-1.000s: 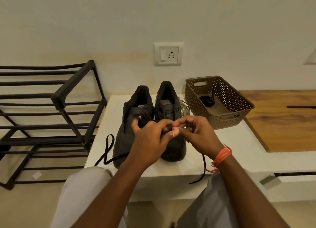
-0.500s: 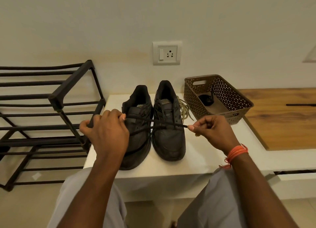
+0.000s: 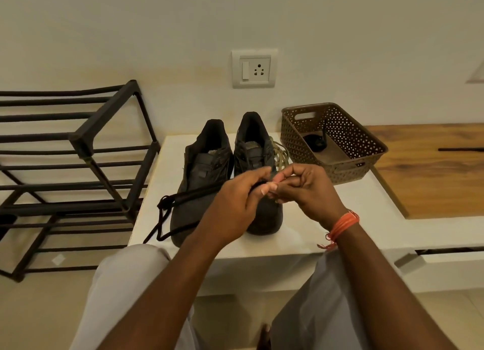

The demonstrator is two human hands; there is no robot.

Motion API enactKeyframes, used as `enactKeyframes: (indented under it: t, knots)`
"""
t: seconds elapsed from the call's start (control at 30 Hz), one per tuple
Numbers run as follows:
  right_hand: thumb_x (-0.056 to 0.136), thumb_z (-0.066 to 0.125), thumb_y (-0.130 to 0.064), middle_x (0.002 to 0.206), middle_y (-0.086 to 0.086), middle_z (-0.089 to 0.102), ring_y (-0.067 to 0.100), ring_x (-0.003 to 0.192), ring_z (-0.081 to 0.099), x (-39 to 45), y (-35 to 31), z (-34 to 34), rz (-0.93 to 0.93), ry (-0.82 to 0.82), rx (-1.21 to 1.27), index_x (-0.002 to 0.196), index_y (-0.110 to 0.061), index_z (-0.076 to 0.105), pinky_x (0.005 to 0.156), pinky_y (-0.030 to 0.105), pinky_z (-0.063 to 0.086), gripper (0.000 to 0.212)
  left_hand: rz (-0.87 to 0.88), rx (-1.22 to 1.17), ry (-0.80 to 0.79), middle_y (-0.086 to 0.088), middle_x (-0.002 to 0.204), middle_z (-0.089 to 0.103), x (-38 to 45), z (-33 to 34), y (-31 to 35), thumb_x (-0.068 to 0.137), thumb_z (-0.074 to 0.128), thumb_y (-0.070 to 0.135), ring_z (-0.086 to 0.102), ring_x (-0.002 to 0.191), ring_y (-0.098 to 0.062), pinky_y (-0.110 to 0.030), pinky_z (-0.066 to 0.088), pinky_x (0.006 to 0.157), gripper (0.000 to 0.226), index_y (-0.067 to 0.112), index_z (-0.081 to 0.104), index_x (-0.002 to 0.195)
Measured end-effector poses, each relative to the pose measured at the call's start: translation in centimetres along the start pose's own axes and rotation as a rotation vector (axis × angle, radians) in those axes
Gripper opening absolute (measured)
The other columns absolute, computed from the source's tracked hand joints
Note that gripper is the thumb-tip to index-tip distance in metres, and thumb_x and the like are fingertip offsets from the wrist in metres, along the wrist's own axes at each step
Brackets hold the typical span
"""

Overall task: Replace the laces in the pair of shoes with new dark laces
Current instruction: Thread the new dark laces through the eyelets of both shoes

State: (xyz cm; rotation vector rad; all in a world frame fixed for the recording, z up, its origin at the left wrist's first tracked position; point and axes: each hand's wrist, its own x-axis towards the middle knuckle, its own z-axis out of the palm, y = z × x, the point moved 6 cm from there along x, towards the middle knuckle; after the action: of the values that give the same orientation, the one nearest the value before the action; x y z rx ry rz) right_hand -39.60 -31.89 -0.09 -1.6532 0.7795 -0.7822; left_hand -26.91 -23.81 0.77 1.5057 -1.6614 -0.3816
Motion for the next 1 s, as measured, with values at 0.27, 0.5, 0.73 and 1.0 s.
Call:
enactKeyframes:
  t: [0.27, 0.5, 0.73, 1.0]
  knots:
    - [0.087, 0.068, -0.007, 0.076, 0.011, 0.072, 0.018, 0.068, 0.066, 0.3, 2.6, -0.6, 0.163, 0.145, 0.076, 0.089, -0.003, 0.071, 0.062, 0.027, 0.055, 0.006, -0.195, -0.16, 0.119, 0.006, 0.083, 0.071, 1.1, 0.9, -3.1, 0.089, 0.066, 0.015, 0.066, 0.08, -0.005, -0.02, 0.054, 0.076, 0.009, 0.016, 0.074, 0.094]
    - [0.064, 0.089, -0.029, 0.103, 0.005, 0.064, 0.018, 0.094, 0.06, 0.1, 6.1, 0.0, 0.322, 0.435, -0.249, 0.108, -0.008, 0.065, 0.076, 0.026, 0.049, 0.054, -0.341, 0.201, 0.191, 0.006, 0.103, 0.047, 2.3, 1.9, -5.4, 0.091, 0.061, 0.021, 0.052, 0.082, -0.008, -0.022, 0.043, 0.068, 0.006, 0.024, 0.062, 0.086]
    - [0.057, 0.088, -0.042, 0.091, 0.002, 0.07, 0.017, 0.081, 0.066, 1.0, 5.4, 0.9, 0.298, 0.513, -0.369, 0.101, -0.012, 0.068, 0.075, 0.037, 0.058, 0.057, -0.296, 0.311, 0.244, 0.004, 0.1, 0.044, 2.1, 3.0, -5.7, 0.092, 0.061, 0.025, 0.05, 0.09, -0.013, -0.021, 0.04, 0.069, 0.014, 0.02, 0.07, 0.101]
    - [0.065, 0.084, -0.04, 0.088, 0.003, 0.073, 0.019, 0.079, 0.068, 1.8, 5.9, 0.2, 0.286, 0.43, -0.429, 0.098, -0.012, 0.073, 0.076, 0.038, 0.059, 0.045, -0.039, 0.94, -0.046, 0.002, 0.126, 0.044, 5.2, 3.1, -2.8, 0.092, 0.053, 0.043, 0.035, 0.116, -0.023, -0.036, 0.029, 0.095, 0.029, 0.03, 0.068, 0.113]
